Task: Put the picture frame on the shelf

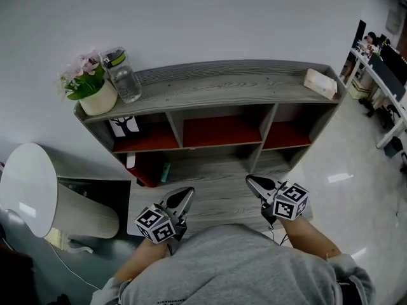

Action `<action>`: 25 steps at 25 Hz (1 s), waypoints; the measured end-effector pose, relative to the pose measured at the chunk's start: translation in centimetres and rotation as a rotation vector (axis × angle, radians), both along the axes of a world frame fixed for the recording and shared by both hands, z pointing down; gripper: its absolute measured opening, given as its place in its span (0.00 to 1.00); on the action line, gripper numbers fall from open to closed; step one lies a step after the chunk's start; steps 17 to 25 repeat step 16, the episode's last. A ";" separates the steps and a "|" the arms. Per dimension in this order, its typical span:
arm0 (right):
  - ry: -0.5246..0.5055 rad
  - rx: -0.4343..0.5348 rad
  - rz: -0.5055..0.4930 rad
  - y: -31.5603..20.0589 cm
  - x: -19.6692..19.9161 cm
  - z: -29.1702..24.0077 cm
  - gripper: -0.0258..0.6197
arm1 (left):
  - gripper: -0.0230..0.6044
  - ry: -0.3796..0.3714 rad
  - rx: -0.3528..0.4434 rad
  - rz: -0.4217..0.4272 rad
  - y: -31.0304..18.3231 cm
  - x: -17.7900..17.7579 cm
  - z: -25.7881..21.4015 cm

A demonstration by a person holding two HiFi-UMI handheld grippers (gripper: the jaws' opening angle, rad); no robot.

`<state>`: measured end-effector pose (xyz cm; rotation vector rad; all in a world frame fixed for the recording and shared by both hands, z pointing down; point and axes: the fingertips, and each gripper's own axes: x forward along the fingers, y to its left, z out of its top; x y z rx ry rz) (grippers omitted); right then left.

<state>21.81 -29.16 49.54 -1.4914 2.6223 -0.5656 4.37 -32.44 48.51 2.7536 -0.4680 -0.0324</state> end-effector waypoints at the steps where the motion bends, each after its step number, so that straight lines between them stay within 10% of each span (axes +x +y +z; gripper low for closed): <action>1: 0.002 -0.001 -0.002 0.1 0.0 0.0 0.05 | 0.05 -0.001 0.000 -0.001 0.0 0.0 0.0; 25: 0.031 -0.004 -0.024 0.7 -0.3 0.5 0.06 | 0.05 0.011 -0.026 -0.027 0.4 -0.3 0.5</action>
